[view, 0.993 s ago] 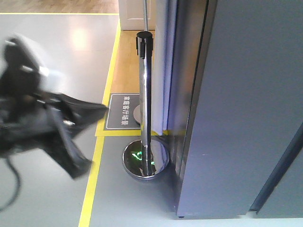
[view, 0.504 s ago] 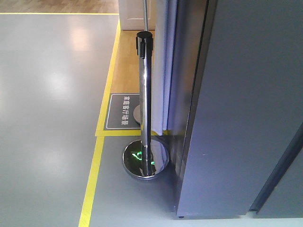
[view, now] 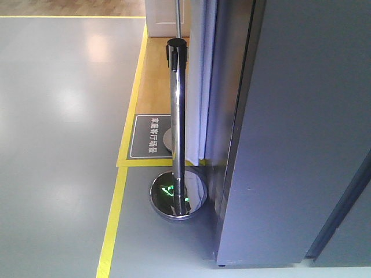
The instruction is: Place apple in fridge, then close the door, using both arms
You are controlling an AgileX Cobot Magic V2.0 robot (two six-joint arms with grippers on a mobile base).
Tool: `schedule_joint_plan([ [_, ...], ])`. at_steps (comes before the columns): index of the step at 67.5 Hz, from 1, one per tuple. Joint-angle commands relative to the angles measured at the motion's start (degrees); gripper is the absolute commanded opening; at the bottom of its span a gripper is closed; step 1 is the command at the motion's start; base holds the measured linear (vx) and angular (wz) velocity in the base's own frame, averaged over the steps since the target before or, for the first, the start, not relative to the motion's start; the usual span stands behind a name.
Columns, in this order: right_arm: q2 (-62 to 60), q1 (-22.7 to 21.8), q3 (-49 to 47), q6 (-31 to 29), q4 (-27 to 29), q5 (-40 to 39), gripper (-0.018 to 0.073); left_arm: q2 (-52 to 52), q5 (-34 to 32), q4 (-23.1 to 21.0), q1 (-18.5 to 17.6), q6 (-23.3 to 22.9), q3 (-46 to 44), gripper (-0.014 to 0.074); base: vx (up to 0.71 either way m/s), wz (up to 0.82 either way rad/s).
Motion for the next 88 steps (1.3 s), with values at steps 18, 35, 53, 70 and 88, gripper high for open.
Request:
schedule_joint_plan([
  [18, 0.83, 0.05, -1.15, -0.16, 0.15, -2.91, -0.0002, -0.98, -11.25, 0.53, -0.32, -0.71, 1.7, -0.0006, 0.0, 0.0],
  [35, 0.83, 0.05, -1.15, -0.16, 0.15, -2.91, -0.0002, -0.98, -11.68, 0.53, -0.23, -0.71, 1.7, -0.0006, 0.0, 0.0],
  [53, 0.83, 0.05, -1.15, -0.16, 0.15, -2.91, -0.0002, -0.92, -11.42, 0.53, -0.12, -0.71, 1.65, -0.0006, 0.0, 0.0],
  [70, 0.83, 0.05, -1.15, -0.16, 0.15, -2.91, -0.0002, -0.92, -11.42, 0.53, -0.12, -0.71, 1.65, -0.0006, 0.0, 0.0],
  [88, 0.83, 0.05, -1.15, -0.16, 0.15, -2.91, -0.0002, -0.92, -11.42, 0.53, -0.12, -0.71, 1.65, -0.0006, 0.0, 0.0],
])
